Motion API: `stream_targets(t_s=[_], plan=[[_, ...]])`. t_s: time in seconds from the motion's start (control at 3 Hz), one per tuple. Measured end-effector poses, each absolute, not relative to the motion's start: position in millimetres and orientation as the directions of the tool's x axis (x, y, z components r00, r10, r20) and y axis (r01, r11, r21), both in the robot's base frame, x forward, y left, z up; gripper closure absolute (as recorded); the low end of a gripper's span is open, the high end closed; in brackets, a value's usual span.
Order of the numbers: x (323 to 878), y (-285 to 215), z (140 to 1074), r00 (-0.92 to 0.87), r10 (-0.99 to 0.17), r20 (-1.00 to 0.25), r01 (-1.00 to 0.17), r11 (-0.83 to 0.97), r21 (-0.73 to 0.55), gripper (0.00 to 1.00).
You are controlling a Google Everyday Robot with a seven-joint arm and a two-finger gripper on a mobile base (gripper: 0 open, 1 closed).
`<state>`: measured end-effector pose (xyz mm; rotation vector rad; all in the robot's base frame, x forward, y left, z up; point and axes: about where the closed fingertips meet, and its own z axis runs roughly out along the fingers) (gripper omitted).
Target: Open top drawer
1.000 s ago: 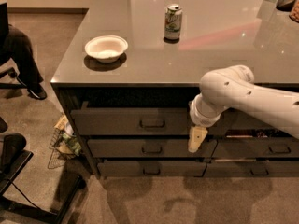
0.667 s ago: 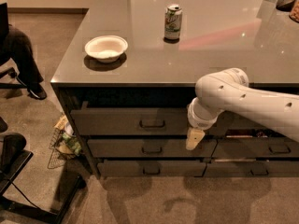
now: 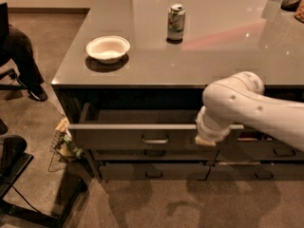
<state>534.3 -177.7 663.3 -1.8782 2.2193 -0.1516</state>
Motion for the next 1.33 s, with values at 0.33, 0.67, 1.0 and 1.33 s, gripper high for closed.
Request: stream_targets(t_s=[0.33, 0.67, 1.0, 1.33], plan=[[509.0, -183.2, 678.6, -0.173, -0.981, -0.086, -0.958, 0.188, -0.217, 0.96], [509.0, -183.2, 686.8, -0.173, -0.981, -0.086, -0.958, 0.188, -0.217, 1.00], [509.0, -183.2, 686.8, -0.173, -0.981, -0.086, -0.958, 0.188, -0.217, 1.00], [508.5, -183.5, 687.6, -0.173, -0.981, -0.085, -0.958, 0.187, -0.218, 0.83]])
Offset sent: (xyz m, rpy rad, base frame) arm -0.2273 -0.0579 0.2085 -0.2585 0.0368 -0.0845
